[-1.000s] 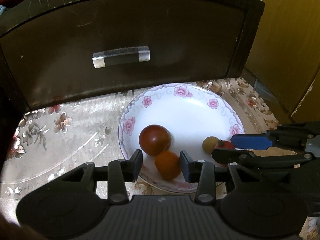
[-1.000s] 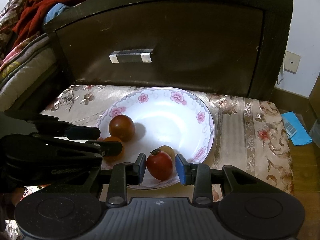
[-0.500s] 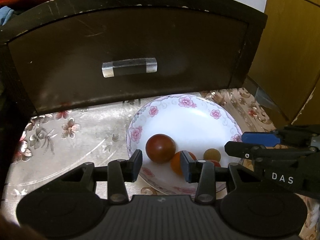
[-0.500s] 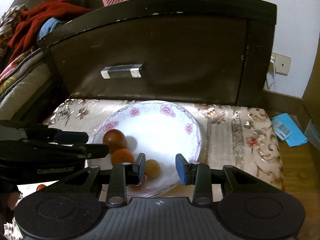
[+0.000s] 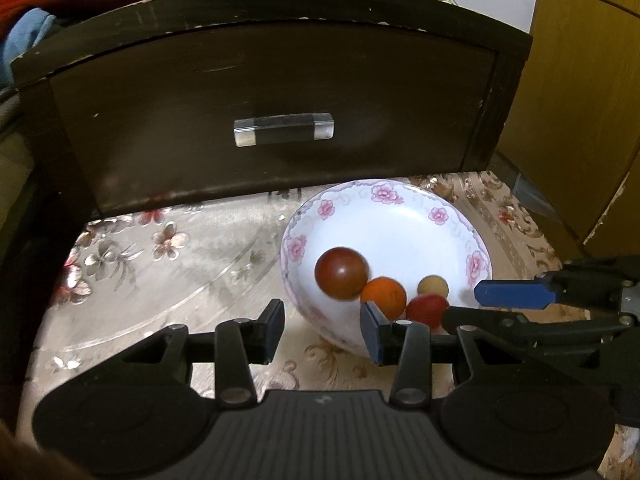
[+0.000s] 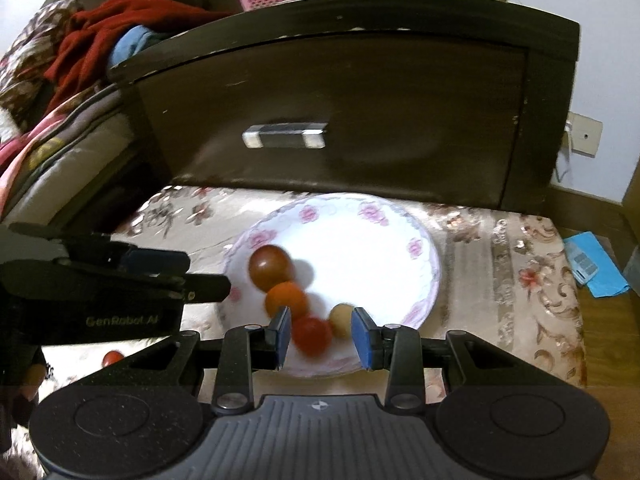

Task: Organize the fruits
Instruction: 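Move the left gripper to a red tomato while the right approaches the oranges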

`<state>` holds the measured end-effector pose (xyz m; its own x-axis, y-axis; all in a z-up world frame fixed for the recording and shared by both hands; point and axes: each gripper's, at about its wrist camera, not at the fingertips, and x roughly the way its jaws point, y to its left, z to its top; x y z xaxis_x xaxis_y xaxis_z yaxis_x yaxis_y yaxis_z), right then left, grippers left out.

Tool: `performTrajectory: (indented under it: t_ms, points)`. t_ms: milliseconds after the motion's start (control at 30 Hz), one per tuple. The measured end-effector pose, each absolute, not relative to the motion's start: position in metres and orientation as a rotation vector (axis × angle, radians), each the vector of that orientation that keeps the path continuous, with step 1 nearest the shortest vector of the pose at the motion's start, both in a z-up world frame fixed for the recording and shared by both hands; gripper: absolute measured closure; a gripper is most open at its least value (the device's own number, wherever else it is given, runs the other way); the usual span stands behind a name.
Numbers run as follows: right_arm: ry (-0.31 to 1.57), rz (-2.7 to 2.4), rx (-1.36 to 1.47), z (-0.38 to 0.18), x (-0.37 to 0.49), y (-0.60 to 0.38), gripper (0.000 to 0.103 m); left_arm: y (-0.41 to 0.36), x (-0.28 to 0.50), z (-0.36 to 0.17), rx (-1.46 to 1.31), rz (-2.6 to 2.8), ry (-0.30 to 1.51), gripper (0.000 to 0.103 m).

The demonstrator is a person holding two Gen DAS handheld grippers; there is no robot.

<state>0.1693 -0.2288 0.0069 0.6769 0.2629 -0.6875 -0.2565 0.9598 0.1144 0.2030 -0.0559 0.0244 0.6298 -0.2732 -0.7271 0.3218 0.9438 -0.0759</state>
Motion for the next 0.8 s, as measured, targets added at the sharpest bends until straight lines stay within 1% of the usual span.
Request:
performTrajectory:
  t_ms: [433, 800]
  points:
    - [0.841, 0.412, -0.058, -0.003, 0.142, -0.198, 0.073, -0.010, 0.165, 0.021, 0.063, -0.297, 0.865, 0.053]
    - [0.907, 0.500, -0.063, -0.014, 0.125, -0.180, 0.072, 0.017, 0.153, -0.006, 0.085, -0.254, 0.952, 0.053]
